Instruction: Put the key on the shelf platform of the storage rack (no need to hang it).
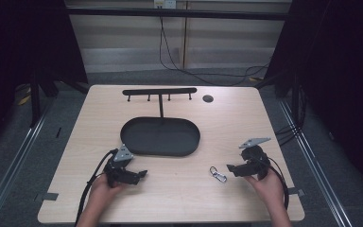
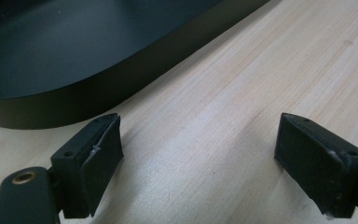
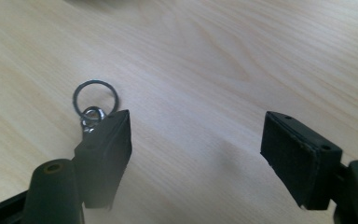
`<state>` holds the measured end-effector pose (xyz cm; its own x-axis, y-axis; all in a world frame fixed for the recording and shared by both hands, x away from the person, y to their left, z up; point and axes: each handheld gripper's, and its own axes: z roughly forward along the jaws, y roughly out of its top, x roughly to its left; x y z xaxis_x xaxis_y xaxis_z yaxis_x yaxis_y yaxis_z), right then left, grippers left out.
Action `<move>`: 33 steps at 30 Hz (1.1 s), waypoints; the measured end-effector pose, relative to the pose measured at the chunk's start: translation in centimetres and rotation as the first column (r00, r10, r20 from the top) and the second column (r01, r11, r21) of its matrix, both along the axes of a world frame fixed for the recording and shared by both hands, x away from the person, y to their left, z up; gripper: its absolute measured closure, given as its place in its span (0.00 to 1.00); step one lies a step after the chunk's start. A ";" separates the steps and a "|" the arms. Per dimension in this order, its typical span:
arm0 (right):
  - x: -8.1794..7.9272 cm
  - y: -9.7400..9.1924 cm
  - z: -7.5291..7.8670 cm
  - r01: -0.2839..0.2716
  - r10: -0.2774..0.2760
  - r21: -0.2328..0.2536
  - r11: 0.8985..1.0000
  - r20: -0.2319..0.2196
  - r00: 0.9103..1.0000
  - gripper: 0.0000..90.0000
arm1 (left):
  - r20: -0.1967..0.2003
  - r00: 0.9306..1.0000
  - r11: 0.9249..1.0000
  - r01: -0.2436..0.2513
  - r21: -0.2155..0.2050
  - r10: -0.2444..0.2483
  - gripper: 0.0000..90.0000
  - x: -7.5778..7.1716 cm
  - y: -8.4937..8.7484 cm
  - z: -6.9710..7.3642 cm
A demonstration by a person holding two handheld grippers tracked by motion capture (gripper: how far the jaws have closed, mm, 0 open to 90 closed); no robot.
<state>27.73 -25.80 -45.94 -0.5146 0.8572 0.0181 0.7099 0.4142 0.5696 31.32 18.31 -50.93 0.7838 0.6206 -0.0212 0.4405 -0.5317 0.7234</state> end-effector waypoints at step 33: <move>0.3 3.8 0.6 -0.275 0.256 -0.074 0.959 -0.199 0.946 0.46 | -0.001 1.000 1.000 0.001 0.000 -0.001 0.16 0.0 0.0 0.0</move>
